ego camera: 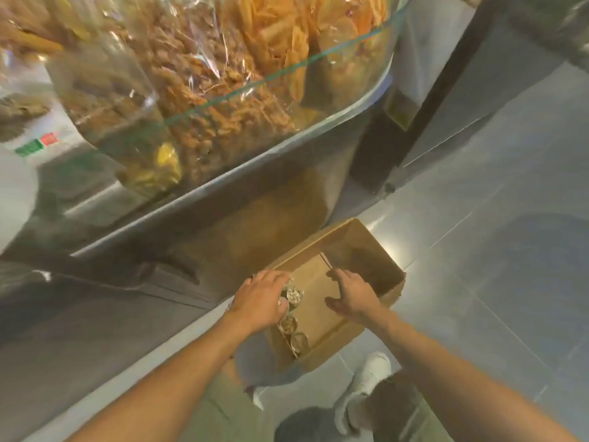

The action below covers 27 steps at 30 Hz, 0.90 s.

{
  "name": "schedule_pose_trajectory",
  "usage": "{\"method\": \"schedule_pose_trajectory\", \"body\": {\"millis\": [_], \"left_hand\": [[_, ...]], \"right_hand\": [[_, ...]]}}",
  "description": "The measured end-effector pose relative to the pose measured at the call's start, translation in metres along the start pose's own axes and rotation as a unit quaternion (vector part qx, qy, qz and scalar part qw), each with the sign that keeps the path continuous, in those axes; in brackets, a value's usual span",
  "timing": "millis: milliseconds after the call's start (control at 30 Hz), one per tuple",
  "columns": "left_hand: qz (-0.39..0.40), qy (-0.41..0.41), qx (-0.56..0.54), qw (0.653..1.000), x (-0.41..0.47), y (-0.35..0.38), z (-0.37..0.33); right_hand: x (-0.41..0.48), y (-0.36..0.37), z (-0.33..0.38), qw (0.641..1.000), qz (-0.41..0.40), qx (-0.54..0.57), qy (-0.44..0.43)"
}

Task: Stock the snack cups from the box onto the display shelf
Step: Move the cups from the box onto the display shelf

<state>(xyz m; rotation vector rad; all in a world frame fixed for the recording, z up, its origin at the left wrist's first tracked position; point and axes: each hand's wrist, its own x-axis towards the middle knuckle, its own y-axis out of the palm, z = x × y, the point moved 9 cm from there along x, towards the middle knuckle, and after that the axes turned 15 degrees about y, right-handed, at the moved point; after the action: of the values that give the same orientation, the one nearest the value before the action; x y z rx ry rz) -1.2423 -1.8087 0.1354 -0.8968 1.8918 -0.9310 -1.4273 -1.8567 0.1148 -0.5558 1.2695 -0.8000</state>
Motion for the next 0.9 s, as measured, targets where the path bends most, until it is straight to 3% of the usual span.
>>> {"method": "schedule_pose_trajectory", "body": {"millis": [267, 467, 767, 900], "left_hand": [[-0.015, 0.002, 0.0, 1.0, 0.091, 0.137, 0.08], [-0.043, 0.024, -0.004, 0.999, 0.148, 0.18, 0.124], [-0.035, 0.049, -0.047, 0.997, 0.174, 0.194, 0.147], [-0.027, 0.064, -0.04, 0.997, 0.182, 0.2, 0.147]], "right_hand": [[0.162, 0.171, -0.019, 0.997, 0.062, -0.031, -0.014], [0.238, 0.244, -0.014, 0.998, 0.049, -0.035, -0.015], [0.257, 0.277, -0.012, 0.996, 0.034, -0.079, -0.015], [0.261, 0.263, -0.031, 0.998, 0.036, -0.05, 0.02]]}}
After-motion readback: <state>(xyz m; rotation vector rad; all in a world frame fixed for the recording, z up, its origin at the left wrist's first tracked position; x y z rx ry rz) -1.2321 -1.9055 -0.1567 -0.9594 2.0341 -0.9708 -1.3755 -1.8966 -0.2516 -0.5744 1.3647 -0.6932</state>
